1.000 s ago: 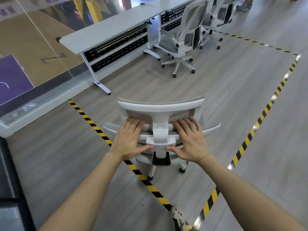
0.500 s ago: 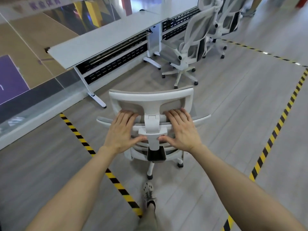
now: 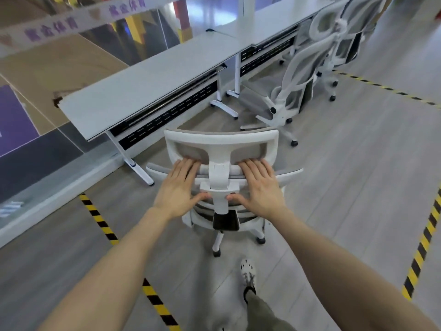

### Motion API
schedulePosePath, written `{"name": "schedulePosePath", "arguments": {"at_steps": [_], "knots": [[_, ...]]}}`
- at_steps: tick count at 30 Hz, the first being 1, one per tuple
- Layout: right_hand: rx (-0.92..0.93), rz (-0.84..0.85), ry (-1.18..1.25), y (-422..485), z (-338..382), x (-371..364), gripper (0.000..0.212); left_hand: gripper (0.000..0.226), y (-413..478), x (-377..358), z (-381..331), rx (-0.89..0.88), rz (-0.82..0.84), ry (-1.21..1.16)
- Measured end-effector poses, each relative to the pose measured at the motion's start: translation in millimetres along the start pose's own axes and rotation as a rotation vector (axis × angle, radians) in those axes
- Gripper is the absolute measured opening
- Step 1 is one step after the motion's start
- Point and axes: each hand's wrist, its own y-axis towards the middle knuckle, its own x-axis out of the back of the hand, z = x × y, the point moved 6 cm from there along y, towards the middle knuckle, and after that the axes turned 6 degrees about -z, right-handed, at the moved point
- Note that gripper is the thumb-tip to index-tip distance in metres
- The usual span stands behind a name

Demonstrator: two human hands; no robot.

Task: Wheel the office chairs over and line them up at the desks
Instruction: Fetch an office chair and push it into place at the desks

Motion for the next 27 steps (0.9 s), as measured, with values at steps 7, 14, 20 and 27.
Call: {"name": "schedulePosePath", "arguments": {"at_steps": [7,14,20,27], "knots": [[-0.047,0.042,0.015,119,-31,-65,0.102,0.114,119,-28,75,0.023,0.145,0.069],[-0.135,0.131,0.036,211,-53,-121,0.108,0.114,210,-48,133,0.021,0.161,0.045],[-0.229,0.138,0.039,264,-63,-151,0.112,0.111,269,-65,181,-0.084,0.065,0.053],[-0.355,0.240,0.015,308,-51,-172,0.111,0.108,316,-72,230,-0.177,0.002,-0.019]]}}
